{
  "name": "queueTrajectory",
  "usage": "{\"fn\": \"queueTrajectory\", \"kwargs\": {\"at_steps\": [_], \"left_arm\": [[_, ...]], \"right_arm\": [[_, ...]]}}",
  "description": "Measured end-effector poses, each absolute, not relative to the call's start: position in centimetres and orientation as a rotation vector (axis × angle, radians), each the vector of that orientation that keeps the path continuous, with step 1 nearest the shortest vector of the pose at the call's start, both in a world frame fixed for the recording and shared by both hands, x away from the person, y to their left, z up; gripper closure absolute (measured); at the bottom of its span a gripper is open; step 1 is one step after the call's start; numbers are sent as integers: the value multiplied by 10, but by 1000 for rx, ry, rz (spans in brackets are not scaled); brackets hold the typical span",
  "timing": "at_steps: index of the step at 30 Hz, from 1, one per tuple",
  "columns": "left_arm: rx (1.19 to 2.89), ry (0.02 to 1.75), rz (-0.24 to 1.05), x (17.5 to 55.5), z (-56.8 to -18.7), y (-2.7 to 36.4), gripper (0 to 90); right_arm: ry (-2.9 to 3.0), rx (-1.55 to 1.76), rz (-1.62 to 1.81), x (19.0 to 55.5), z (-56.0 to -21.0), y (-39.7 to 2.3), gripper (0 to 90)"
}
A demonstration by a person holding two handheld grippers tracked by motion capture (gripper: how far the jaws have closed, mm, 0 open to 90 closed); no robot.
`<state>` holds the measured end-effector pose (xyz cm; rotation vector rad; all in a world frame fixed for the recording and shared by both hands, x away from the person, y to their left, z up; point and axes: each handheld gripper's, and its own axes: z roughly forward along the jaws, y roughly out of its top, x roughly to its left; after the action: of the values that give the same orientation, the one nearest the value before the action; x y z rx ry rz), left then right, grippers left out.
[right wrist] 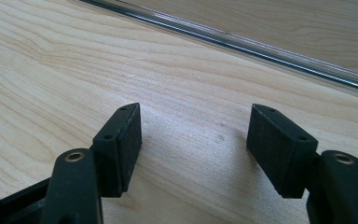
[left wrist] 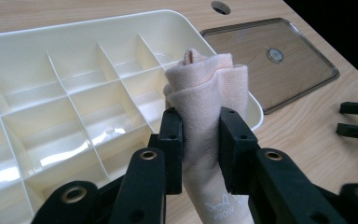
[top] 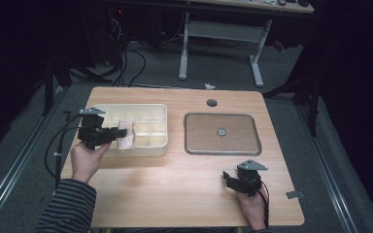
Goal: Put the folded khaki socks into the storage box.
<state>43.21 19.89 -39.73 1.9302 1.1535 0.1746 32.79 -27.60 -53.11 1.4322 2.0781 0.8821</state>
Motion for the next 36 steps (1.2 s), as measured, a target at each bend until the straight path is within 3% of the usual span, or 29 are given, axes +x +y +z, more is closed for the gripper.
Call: {"fn": "queueTrajectory", "kwargs": {"at_steps": [36], "left_arm": [[1994,1246,135,475,-436,198,733]], "right_arm": [[2078,1433,881,328,-531,-276,354]]}}
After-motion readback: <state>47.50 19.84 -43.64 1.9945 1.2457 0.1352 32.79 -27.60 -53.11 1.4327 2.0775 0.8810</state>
